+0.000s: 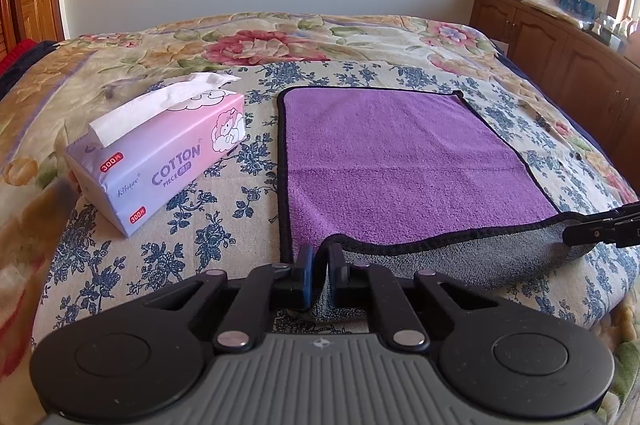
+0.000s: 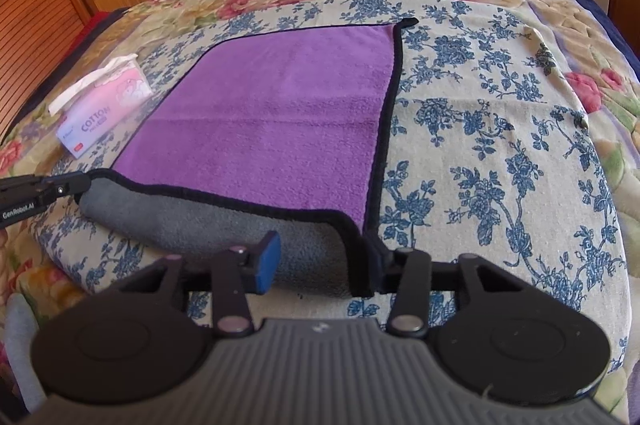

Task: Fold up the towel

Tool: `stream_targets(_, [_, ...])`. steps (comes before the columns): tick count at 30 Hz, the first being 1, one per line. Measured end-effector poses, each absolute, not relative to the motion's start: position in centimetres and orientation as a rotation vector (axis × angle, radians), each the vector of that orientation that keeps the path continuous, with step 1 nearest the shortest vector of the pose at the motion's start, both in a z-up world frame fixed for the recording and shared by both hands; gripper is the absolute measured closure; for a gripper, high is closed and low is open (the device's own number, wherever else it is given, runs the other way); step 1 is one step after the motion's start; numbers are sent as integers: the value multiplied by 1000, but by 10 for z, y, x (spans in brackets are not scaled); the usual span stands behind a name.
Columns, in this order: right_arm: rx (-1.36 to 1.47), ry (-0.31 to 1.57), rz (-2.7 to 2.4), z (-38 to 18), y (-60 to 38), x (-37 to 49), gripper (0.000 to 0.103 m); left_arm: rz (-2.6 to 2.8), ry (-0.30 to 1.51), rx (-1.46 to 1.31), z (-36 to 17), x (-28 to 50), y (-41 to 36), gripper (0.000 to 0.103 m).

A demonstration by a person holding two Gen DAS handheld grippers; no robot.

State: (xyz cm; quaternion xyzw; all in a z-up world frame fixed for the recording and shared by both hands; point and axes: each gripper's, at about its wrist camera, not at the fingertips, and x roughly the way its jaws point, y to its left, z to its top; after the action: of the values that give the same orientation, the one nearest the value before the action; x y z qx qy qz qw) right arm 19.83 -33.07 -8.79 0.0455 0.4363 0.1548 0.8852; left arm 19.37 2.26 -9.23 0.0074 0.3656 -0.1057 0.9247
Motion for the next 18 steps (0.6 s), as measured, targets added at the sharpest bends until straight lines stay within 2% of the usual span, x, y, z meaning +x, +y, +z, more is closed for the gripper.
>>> stream_targets(2, [95, 909, 324, -88, -331, 199, 77, -218, 751, 18, -93, 194, 22, 94])
stream_targets(4, [95, 910, 326, -87, -332, 199, 82, -220, 752, 20, -93, 193, 21, 94])
stream_targets(6, [94, 908, 329, -87, -332, 198, 82, -223, 752, 24, -92, 193, 21, 95])
stream_targets(7, [91, 906, 330, -86, -331, 198, 85, -225, 752, 26, -93, 193, 21, 95])
stream_targets(8, [91, 906, 334, -86, -331, 198, 93, -226, 751, 27, -93, 193, 21, 96])
stream_targets(18, [78, 876, 344, -82, -331, 196, 99, -238, 735, 32, -89, 191, 19, 97])
